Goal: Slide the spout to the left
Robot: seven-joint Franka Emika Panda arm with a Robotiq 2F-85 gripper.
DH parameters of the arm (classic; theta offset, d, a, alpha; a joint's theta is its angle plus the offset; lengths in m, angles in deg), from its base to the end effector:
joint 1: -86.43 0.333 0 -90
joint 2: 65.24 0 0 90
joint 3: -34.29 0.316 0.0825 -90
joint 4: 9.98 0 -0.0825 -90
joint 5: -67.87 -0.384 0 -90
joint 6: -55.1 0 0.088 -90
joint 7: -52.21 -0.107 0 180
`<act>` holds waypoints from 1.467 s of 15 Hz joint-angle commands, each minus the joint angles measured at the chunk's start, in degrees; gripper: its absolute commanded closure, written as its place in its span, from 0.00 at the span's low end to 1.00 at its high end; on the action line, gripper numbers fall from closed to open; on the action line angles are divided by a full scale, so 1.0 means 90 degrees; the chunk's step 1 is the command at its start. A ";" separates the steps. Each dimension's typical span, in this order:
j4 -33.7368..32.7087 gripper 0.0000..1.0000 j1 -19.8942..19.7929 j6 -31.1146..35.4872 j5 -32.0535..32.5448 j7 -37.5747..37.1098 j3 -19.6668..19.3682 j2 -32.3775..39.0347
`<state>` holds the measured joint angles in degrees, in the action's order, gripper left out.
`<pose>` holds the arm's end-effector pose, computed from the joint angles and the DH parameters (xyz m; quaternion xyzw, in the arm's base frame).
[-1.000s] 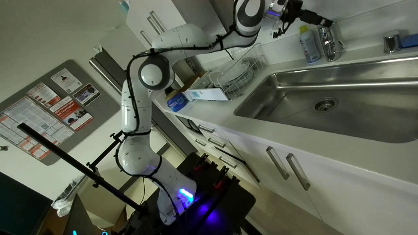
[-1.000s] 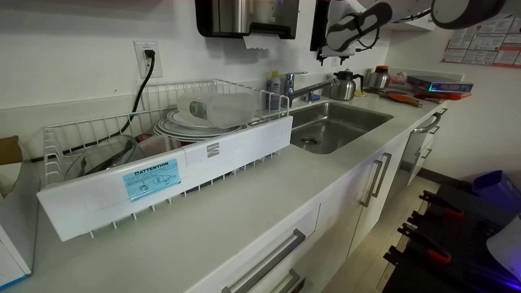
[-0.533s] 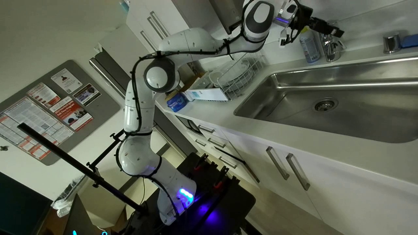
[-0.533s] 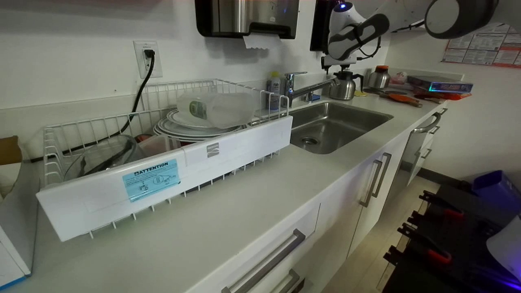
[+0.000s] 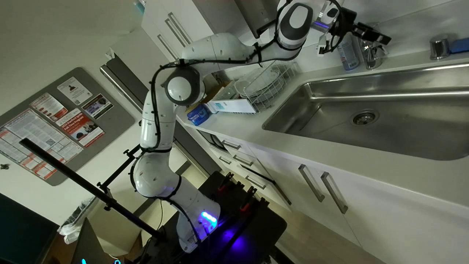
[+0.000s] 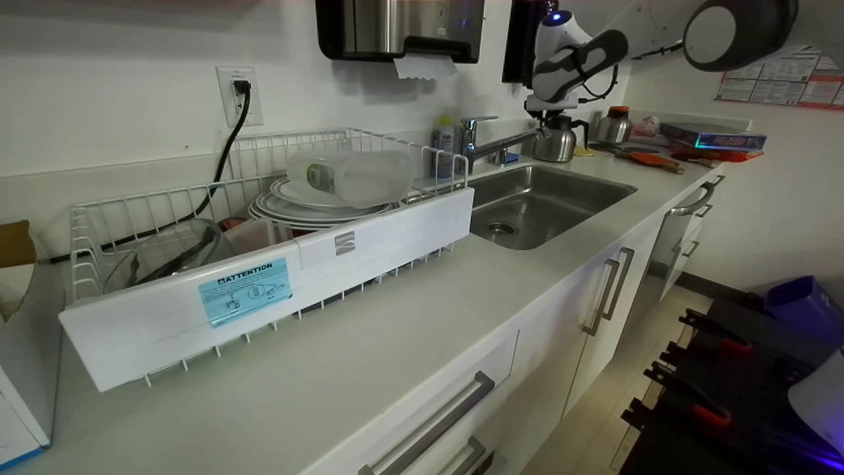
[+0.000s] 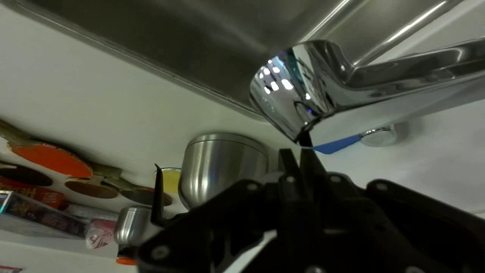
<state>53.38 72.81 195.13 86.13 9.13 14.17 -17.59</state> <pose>0.7211 -0.3567 0.3967 0.8280 -0.4351 0.2805 0.2154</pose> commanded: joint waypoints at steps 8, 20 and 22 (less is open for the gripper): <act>-0.0690 1.00 -0.0221 -0.1028 -0.0423 0.0230 0.0182 0.0301; -0.1108 0.98 -0.1295 -0.1844 -0.1953 0.2866 0.1862 0.0202; -0.1240 0.98 -0.1399 -0.2212 -0.2146 0.3195 0.2102 0.0232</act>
<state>44.59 61.59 180.52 69.78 33.32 29.69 -15.77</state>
